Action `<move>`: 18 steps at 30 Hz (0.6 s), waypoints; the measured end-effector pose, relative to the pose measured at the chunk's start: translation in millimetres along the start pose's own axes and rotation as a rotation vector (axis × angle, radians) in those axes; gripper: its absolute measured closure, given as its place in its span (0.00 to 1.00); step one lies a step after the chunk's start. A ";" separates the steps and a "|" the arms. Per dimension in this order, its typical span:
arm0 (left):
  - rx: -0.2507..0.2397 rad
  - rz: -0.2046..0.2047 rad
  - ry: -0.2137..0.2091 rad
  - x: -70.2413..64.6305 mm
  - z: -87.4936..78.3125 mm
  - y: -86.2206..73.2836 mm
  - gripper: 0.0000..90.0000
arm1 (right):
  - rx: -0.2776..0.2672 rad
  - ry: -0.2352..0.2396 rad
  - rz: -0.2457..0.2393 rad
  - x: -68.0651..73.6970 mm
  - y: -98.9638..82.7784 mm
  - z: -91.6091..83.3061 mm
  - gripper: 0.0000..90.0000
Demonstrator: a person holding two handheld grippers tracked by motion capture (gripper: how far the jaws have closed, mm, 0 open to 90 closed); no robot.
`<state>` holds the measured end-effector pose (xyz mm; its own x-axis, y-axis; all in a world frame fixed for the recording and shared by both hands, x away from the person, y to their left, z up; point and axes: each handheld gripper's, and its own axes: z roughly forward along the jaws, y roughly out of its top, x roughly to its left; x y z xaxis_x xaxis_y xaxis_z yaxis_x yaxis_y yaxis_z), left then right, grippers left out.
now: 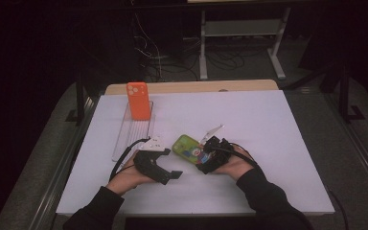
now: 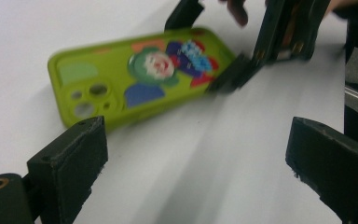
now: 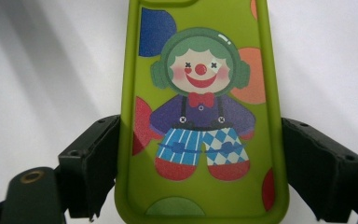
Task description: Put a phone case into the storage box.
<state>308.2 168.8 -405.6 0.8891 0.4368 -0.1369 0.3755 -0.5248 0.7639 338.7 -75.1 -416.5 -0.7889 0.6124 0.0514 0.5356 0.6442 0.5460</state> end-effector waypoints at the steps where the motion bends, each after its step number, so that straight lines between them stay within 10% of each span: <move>1: 0.005 0.003 0.001 -0.2 0.2 0.1 0.06 | 0.004 -0.014 -0.041 -5.3 -1.6 -4.6 0.17; 18: 0.027 0.046 -0.032 -1.8 -4.5 18.2 0.06 | -0.037 0.045 -0.132 -55.2 -21.5 -53.0 0.17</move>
<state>312.3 161.7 -388.6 0.9134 0.3883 -0.1220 0.3402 -0.5638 0.7526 354.7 -147.1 -386.7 -0.8649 0.5017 0.0141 0.4154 0.6998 0.5812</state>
